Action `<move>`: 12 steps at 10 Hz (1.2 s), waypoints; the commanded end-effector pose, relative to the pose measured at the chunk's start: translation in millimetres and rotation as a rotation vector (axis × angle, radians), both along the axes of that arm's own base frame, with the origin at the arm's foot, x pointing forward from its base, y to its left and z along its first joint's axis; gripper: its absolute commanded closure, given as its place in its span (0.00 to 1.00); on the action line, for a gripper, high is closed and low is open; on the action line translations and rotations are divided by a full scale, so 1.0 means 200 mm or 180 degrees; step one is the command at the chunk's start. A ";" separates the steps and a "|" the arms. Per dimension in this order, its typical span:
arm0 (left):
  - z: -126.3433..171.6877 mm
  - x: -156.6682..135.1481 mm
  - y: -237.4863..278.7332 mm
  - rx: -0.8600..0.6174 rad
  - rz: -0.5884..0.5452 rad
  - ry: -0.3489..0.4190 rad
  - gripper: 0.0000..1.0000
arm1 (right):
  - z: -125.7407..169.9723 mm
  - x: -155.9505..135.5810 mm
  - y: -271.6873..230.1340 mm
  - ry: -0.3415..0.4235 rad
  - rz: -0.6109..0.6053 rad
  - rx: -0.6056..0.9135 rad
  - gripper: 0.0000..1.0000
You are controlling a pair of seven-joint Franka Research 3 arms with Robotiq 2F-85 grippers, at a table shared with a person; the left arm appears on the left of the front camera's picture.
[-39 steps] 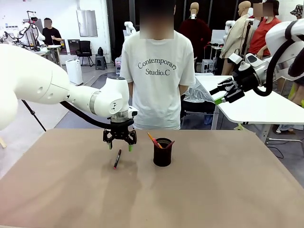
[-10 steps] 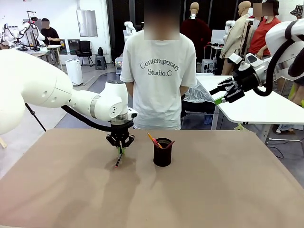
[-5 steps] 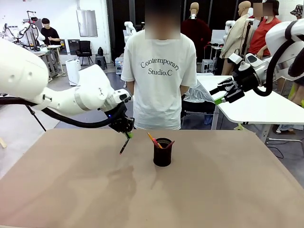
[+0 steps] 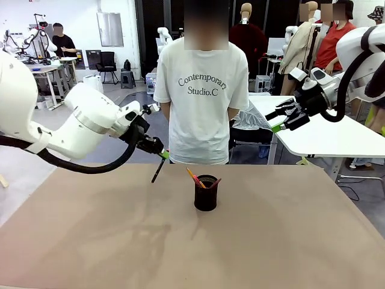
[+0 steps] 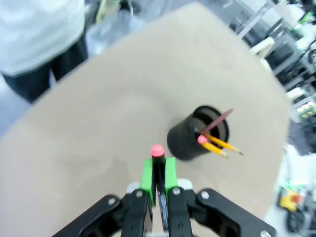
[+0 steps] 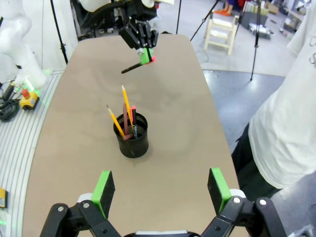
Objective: Place the pens into the pen holder.
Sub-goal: Pick up a writing instrument from the table and place it into the Pen holder.
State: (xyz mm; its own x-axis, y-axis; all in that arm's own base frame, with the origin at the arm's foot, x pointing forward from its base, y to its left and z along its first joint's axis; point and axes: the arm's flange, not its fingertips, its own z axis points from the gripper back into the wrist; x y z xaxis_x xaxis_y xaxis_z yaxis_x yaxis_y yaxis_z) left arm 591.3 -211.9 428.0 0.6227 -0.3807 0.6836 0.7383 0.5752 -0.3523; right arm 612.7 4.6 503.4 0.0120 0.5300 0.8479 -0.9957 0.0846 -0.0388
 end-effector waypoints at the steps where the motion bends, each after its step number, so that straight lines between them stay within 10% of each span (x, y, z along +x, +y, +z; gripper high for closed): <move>1: -0.05 -0.15 0.06 -0.0348 -0.0080 -0.0595 1.00 | 0.01 0.00 0.00 -0.0009 0.0002 -0.0004 0.00; 8: 0.00 -0.08 0.03 -0.0320 -0.0049 -0.0639 1.00 | 0.01 0.00 0.00 -0.0009 0.0002 -0.0004 0.00; 12: 0.07 -0.07 -0.06 -0.1207 -0.0518 -0.1632 1.00 | 0.01 0.00 0.00 -0.0009 0.0002 -0.0004 0.00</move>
State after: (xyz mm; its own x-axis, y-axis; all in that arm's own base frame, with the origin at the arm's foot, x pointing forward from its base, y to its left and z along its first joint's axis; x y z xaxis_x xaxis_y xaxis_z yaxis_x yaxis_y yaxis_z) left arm 583.6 -223.0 462.7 0.2028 -0.1583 0.9663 0.8954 0.4295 -0.1176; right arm 612.7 4.6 503.4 0.0120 0.5300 0.8479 -0.9957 0.0846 -0.0388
